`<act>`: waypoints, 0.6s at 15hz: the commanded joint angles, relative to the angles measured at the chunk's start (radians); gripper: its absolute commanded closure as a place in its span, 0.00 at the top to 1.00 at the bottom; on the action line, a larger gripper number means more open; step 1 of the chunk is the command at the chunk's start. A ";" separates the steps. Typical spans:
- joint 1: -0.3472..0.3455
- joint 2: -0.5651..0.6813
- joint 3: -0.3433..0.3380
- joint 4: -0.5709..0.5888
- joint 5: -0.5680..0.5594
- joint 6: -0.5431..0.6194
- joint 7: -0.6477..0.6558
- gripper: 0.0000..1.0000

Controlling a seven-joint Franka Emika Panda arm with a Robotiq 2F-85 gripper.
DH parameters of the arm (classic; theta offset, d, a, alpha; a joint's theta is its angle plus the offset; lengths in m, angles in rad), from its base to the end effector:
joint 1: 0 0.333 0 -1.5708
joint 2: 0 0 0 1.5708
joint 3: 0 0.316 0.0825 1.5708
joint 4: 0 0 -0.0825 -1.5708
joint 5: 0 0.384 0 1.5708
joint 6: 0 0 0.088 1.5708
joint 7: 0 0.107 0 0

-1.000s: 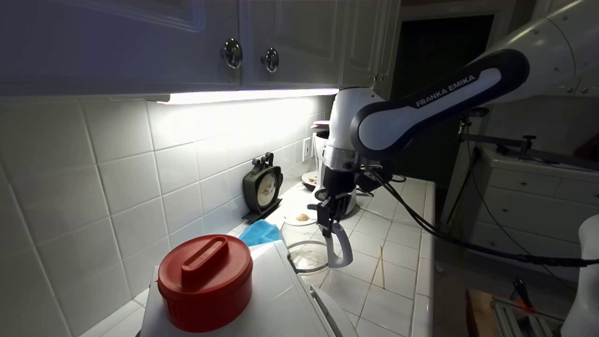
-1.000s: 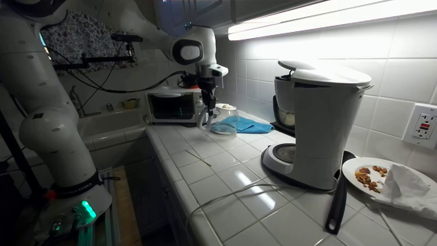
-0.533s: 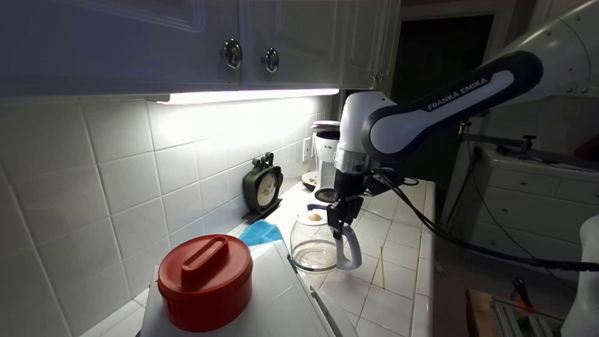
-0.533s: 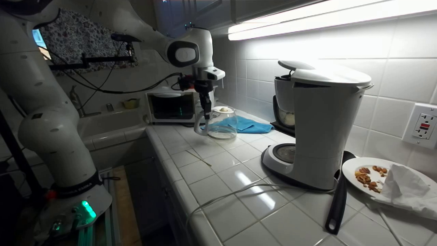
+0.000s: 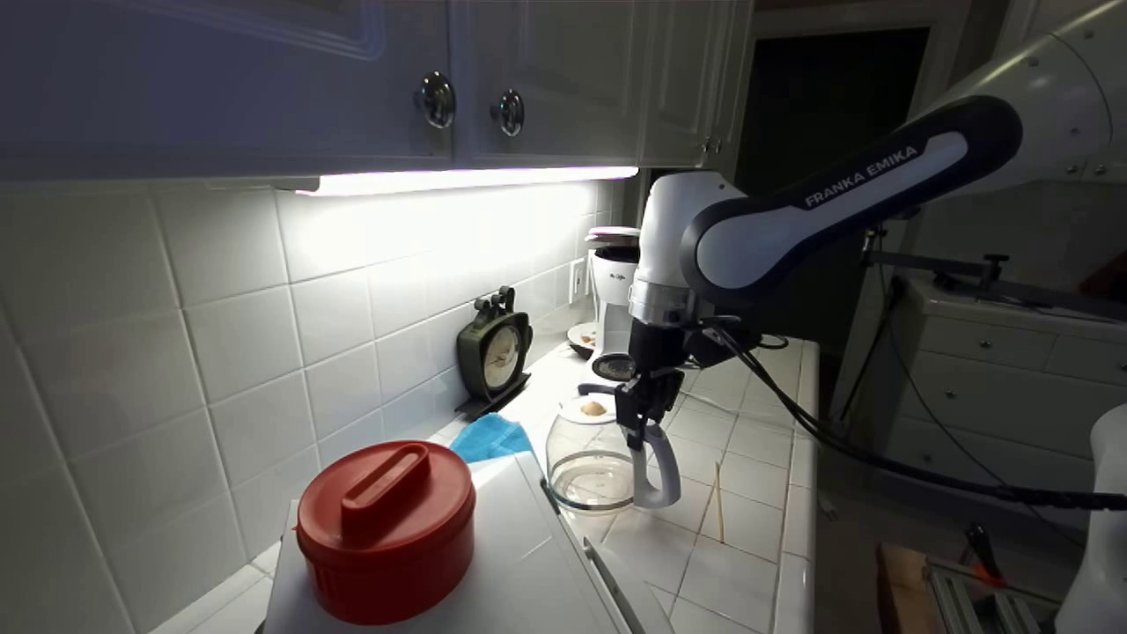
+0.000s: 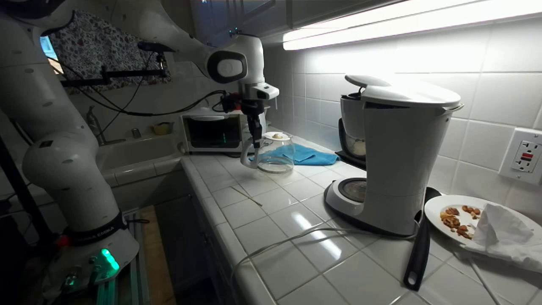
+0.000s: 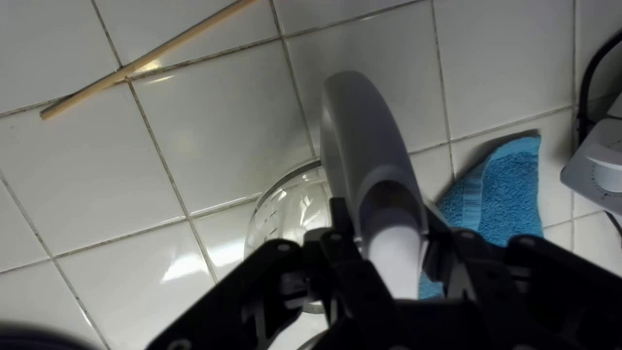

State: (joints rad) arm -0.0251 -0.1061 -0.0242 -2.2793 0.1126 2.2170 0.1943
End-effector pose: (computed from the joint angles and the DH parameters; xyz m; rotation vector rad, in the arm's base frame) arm 0.5040 -0.0213 0.4035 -3.0079 0.4691 -0.0559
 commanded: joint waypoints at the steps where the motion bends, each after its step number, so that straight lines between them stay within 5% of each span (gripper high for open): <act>1: -0.011 0.017 0.000 0.010 -0.004 -0.005 0.071 0.09; 9: -0.011 0.029 0.009 0.022 0.013 -0.034 0.380 0.09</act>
State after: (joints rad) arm -0.0295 -0.0714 -0.0230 -2.2717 0.1170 2.2134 0.4575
